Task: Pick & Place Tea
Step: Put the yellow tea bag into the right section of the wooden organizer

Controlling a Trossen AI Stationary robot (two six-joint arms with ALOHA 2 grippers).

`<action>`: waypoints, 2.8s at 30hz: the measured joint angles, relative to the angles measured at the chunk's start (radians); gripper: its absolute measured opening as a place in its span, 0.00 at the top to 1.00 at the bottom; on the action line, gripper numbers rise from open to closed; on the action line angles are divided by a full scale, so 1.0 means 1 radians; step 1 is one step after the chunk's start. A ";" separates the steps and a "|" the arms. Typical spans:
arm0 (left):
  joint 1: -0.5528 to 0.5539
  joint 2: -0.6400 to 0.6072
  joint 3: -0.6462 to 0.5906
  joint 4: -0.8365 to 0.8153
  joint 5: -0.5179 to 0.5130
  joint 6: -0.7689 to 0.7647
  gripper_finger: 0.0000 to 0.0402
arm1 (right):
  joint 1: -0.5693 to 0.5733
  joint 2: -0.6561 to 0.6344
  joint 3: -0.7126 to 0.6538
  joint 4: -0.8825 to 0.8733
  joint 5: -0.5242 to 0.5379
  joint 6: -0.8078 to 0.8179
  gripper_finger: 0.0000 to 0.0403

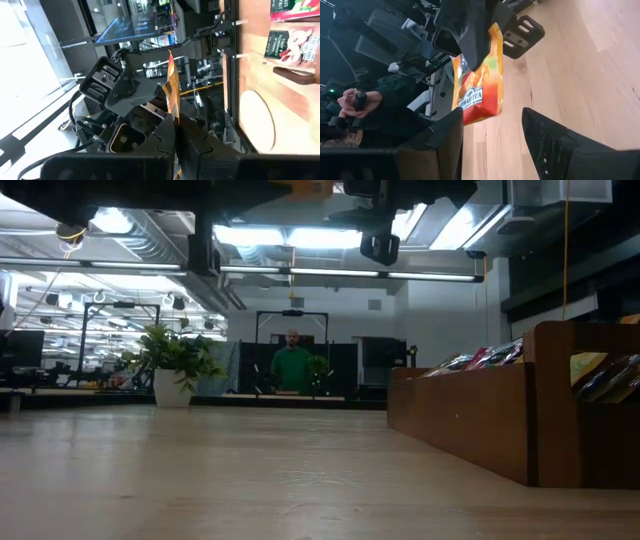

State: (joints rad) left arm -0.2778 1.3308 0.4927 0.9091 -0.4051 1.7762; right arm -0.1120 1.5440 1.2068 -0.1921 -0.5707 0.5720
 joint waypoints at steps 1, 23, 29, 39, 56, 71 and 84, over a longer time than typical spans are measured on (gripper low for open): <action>0.004 0.000 0.000 0.000 0.014 0.000 0.99 | 0.000 0.000 0.000 0.002 0.000 0.000 0.49; 0.013 0.001 0.056 -0.104 -0.015 -0.085 0.99 | 0.008 0.000 -0.001 0.010 -0.030 -0.085 0.97; 0.013 0.001 0.056 -0.122 -0.077 -0.215 0.92 | 0.008 0.001 -0.001 0.004 -0.053 -0.084 0.97; 0.011 -0.001 0.056 -0.115 -0.155 -0.526 0.70 | 0.009 0.001 -0.001 -0.067 -0.056 -0.108 0.99; 0.150 -0.004 0.056 -0.415 0.023 -1.642 0.48 | 0.073 -0.050 -0.001 -0.326 0.348 -0.241 1.00; 0.314 -0.004 0.056 -0.325 0.340 -1.957 0.47 | 0.266 -0.067 -0.001 -0.334 0.864 -0.215 0.99; 0.314 -0.004 0.056 -0.267 0.333 -1.957 0.49 | 0.284 -0.069 -0.001 -0.194 0.876 -0.267 0.99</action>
State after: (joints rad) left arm 0.0357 1.3266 0.5488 0.6421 -0.0719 -0.1812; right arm 0.1719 1.4754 1.2057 -0.3858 0.3050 0.3051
